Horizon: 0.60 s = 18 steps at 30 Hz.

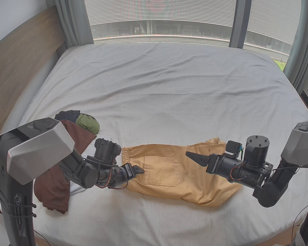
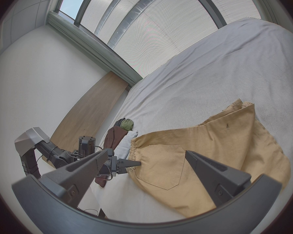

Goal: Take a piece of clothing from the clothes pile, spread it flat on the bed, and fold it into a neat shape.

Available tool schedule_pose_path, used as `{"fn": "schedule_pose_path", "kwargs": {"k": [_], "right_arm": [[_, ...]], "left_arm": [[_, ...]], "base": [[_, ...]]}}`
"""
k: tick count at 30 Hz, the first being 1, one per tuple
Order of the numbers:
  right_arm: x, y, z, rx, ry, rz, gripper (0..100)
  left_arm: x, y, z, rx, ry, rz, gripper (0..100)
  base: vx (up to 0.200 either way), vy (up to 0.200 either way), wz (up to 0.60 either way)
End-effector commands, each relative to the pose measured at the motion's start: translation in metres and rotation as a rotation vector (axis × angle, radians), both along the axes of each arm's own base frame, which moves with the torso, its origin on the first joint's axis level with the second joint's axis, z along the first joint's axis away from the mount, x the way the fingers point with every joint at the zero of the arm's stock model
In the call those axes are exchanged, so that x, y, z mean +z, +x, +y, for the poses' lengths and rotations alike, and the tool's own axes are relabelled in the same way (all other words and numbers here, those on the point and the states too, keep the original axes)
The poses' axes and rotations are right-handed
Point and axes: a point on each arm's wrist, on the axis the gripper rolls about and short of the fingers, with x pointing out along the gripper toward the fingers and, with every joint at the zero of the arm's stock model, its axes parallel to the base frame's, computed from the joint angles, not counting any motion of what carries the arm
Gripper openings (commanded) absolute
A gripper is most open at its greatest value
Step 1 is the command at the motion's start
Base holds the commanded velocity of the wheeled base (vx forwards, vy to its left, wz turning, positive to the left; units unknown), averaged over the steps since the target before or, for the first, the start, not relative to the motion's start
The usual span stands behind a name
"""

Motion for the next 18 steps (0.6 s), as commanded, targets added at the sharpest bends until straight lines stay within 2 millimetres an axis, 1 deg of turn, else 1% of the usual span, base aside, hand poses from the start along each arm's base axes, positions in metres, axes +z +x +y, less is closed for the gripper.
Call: {"fn": "schedule_pose_path", "kwargs": {"k": [1, 9, 18], "right_arm": [[0.0002, 0.0001, 0.0005, 0.002, 0.001, -0.002, 100], [0.0004, -0.0002, 0.0004, 0.001, 0.002, -0.001, 100], [0.0004, 0.0004, 0.0007, 0.001, 0.003, -0.002, 100]], "left_arm": [[0.0031, 0.0054, -0.0016, 0.002, -0.007, -0.002, 100], [0.0081, 0.0128, -0.0019, -0.011, -0.05, -0.006, 100], [0.0089, 0.0135, -0.0009, -0.005, -0.045, 0.022, 100]], "base": [[0.0, 0.0, 0.0], [0.0, 0.0, 0.0], [0.0, 0.0, 0.0]]}}
